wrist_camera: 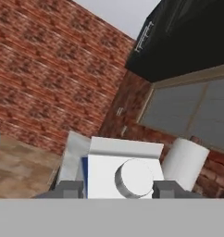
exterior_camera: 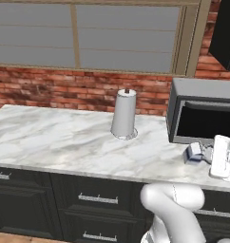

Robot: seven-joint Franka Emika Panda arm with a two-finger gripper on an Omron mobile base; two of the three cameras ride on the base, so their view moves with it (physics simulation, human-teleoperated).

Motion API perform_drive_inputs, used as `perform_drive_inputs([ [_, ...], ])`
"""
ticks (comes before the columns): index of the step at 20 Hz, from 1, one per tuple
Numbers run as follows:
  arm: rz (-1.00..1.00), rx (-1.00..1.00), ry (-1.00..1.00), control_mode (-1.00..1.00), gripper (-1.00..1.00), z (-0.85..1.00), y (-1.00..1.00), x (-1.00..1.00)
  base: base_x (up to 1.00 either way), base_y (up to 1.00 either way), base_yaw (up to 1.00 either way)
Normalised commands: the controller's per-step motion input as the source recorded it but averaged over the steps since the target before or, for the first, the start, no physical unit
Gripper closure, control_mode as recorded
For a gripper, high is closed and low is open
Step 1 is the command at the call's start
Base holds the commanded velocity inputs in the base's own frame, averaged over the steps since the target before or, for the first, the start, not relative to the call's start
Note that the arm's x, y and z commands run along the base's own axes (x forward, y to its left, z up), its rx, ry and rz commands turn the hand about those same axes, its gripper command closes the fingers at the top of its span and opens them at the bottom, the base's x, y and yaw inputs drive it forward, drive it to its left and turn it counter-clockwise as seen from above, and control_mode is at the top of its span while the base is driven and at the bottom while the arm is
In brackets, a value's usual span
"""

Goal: Move the drinks to the dining counter.

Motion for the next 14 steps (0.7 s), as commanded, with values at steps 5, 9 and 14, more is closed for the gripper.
perform_drive_inputs([
  [5,0.09,-0.11,-0.16,-1.0,1.0,0.05,0.5,-0.55,0.0,0.0,0.0],
  [9,0.02,-0.03,-0.04,1.0,1.0,0.0,0.17,-0.18,-0.36,0.15,0.03],
  [14,0.0,0.0,0.0,1.0,1.0,0.0,0.0,0.0,-0.92,0.31,0.13],
])
